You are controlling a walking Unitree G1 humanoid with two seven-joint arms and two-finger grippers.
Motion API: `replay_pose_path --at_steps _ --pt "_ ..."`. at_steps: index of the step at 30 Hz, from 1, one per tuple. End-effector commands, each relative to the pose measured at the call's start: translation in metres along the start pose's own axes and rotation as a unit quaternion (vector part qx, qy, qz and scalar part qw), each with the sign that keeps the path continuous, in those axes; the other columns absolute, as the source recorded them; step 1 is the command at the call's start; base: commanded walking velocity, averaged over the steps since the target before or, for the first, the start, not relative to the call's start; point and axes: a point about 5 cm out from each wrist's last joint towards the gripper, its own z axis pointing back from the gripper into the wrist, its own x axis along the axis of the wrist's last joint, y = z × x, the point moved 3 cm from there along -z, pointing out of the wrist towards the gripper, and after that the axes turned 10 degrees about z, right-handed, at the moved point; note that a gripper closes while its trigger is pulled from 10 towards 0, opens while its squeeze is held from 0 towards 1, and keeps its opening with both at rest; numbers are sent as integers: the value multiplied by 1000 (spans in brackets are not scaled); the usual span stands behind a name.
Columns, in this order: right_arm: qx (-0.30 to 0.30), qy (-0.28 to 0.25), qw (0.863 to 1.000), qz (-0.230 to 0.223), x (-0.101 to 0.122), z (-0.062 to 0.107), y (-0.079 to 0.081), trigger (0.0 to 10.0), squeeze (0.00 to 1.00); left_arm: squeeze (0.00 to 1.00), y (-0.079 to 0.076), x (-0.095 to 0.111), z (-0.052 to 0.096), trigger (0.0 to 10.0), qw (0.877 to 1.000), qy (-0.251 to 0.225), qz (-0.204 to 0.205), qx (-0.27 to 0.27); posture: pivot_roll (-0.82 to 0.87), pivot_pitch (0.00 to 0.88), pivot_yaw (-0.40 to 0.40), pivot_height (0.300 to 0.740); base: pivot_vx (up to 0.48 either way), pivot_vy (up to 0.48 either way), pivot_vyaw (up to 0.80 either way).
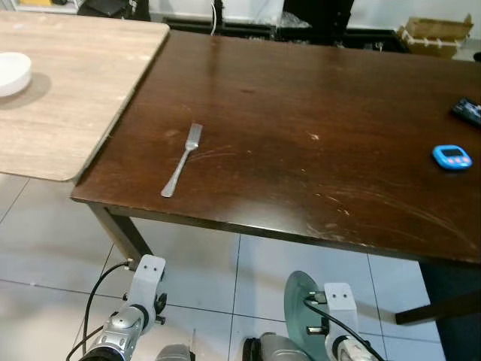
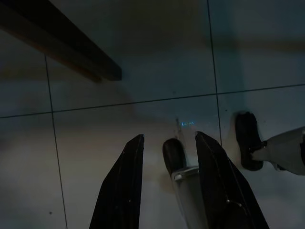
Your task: Setting the table
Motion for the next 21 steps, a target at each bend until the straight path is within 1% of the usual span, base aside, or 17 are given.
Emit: replay_pose_path --at_steps 1,9,12,14,16,21 --pt "10 6 1000 -1 -3 0 7 10000 0 0 5 -12 3 10000 1000 14 7 9 99 97 47 740 0 0 0" --pt "13 3 1000 4 -1 0 6 10000 0 0 7 -15 4 10000 1000 16 12 13 100 96 44 740 0 0 0" --pt "13 2 1000 7 0 0 6 10000 0 0 9 -17 4 10000 999 22 20 18 99 97 43 740 0 480 0" --pt "13 2 1000 8 0 0 5 10000 0 0 7 -14 4 10000 1000 12 25 11 98 96 42 740 0 480 0" --pt "14 2 1000 10 0 0 5 10000 0 0 6 -12 4 10000 1000 6 11 7 98 95 40 740 0 480 0" --pt "17 -2 1000 21 1 0 5 10000 0 0 4 -15 4 10000 1000 10 17 7 89 90 41 740 0 0 0"
